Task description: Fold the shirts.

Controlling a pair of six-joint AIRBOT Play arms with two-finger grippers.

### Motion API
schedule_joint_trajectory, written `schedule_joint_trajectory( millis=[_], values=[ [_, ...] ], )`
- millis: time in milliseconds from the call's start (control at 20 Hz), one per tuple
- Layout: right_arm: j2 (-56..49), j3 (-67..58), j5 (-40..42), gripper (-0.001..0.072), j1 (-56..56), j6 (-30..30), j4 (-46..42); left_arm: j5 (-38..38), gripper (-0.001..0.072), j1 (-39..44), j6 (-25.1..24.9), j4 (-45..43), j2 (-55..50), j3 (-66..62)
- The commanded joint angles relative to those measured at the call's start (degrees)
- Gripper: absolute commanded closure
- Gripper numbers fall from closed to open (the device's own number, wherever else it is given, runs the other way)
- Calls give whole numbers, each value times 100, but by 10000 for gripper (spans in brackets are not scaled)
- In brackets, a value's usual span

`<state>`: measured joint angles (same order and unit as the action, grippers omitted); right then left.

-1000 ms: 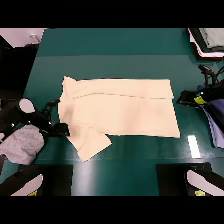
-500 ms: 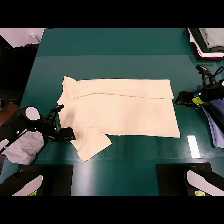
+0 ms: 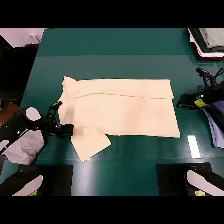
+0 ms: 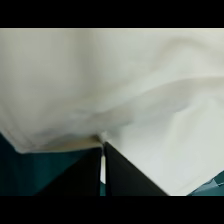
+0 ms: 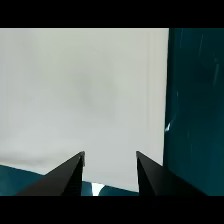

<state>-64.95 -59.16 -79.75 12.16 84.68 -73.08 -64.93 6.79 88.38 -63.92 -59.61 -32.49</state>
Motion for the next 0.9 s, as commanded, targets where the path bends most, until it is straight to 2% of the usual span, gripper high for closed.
schedule_joint_trajectory(
  millis=[0, 150, 250, 400, 450, 550, 850],
  values=[
    [74, 229, -540, 322, 485, -273, -11, -339, 683, 0, -212, 26, 4, -166],
    [295, 1093, -227, 319, 1207, -413, -31, -540, 683, 0, -334, 33, 17, -426],
    [348, 1707, 31, 201, 1681, -501, 160, -476, 683, 0, -334, 35, 79, -509],
    [332, 2361, 186, 208, 1928, -916, 597, -442, 683, 0, -334, 37, 72, -562],
    [334, 2490, 284, 210, 1910, -931, 610, -442, 683, 0, -334, 35, 72, -560],
    [332, 2640, 439, 281, 1882, -931, 614, -455, 683, 0, -332, 37, 72, -560],
    [330, 2677, 431, 303, 1738, -927, 605, -448, 683, 0, -332, 109, 72, -560]
  ],
)
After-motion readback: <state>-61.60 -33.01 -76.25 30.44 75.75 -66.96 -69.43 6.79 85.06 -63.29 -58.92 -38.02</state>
